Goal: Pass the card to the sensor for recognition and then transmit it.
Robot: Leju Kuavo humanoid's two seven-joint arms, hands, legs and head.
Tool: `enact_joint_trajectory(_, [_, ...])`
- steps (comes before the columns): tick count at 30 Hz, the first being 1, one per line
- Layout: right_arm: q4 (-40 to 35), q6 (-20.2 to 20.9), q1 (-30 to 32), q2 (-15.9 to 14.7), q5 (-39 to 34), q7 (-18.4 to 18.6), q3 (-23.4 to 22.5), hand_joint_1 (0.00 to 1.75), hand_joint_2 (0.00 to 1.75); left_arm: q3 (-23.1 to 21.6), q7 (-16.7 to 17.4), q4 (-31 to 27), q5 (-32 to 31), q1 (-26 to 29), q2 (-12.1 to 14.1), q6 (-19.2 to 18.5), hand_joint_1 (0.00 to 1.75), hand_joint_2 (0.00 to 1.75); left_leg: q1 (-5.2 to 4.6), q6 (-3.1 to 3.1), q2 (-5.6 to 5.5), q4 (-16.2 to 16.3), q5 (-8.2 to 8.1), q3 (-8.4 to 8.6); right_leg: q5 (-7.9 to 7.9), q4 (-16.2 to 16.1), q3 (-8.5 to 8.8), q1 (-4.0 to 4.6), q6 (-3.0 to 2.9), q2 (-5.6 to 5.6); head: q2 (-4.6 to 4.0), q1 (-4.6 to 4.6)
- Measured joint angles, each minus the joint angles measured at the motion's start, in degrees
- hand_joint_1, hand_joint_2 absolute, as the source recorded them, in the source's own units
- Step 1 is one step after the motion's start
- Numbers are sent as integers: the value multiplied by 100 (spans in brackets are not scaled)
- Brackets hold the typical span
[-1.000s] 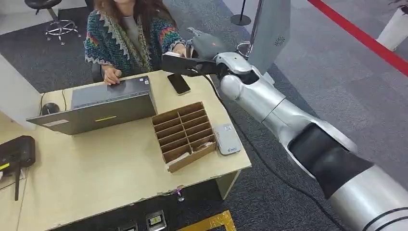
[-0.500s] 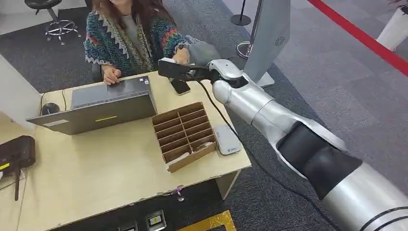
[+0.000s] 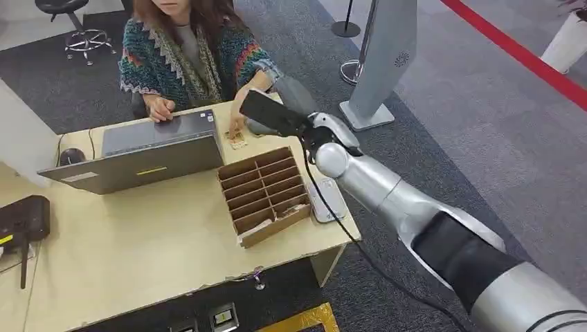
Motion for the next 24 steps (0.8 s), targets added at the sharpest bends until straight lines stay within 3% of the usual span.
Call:
enact_joint_trajectory(9, [-2272,305,2108,-344,-381,-498,-1209,0,175,180,-83,53,219,132,2,-4,0,0,1,-1,0,-2,-2,0,-1,-4,3,1,-1,1,0,6])
enact_joint_trajectory(14, [-2842,410,2834,-379,-505,-647,-1746,0,175,269,-85,88,252,135,13,-35,0,0,2,-6,12,-3,-5,6,-1,-4,3,1,-1,11,0,4])
enact_joint_trajectory(17, [-2871,549,3191,-377,-309,-579,-1893,0,175,278,-81,88,215,133,22,-68,0,0,2,-6,11,-3,-4,7,0,-3,7,2,-1,11,0,6])
enact_joint_trajectory(24, [-2903,1072,3573,-361,905,-19,-1904,0,175,278,-68,88,90,107,70,-122,0,0,3,-6,15,-3,-5,4,0,-2,5,2,-1,12,0,4])
